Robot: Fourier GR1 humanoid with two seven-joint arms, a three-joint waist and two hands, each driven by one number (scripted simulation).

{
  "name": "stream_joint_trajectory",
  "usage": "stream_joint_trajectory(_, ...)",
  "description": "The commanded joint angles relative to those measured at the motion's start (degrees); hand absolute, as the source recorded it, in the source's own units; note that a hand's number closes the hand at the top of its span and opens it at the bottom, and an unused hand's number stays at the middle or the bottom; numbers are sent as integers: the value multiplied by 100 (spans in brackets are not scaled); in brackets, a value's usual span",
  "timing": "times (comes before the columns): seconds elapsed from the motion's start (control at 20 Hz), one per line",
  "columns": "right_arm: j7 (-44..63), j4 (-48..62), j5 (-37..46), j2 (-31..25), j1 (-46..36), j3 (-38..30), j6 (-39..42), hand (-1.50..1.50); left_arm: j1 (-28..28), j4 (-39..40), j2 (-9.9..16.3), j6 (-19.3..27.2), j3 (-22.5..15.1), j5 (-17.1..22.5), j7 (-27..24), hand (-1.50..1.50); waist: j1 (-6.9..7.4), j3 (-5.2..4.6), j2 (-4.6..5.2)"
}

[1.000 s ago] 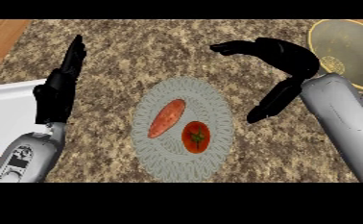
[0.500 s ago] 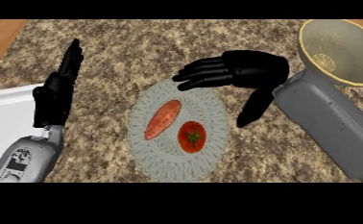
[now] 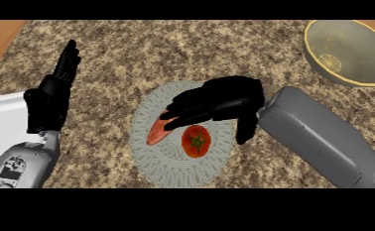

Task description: Pick the tomato from the placemat and place it in the bowl

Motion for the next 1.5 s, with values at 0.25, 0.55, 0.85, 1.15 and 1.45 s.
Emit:
stream_joint_trajectory(0.25,534,354,1164,616,-108,224,265,-150,252,-130,-102,-162,153,-150,-91,0,-26,-1,-3)
stream_joint_trajectory(0.55,-21,912,2000,934,448,351,-284,-150,-68,259,-347,-242,257,-303,-103,0,-47,0,7)
stream_joint_trajectory(0.85,-77,1267,2383,1426,466,35,-159,-150,-82,442,-326,-530,529,-324,-306,0,-54,-1,9)
stream_joint_trajectory(1.15,-56,1716,2840,2026,466,-110,-182,-150,-218,252,-386,-655,724,-338,-43,0,-52,0,3)
stream_joint_trajectory(1.45,-686,1687,3463,1967,828,39,-1099,150,304,-141,-468,-630,705,-535,-104,0,-50,0,-3)
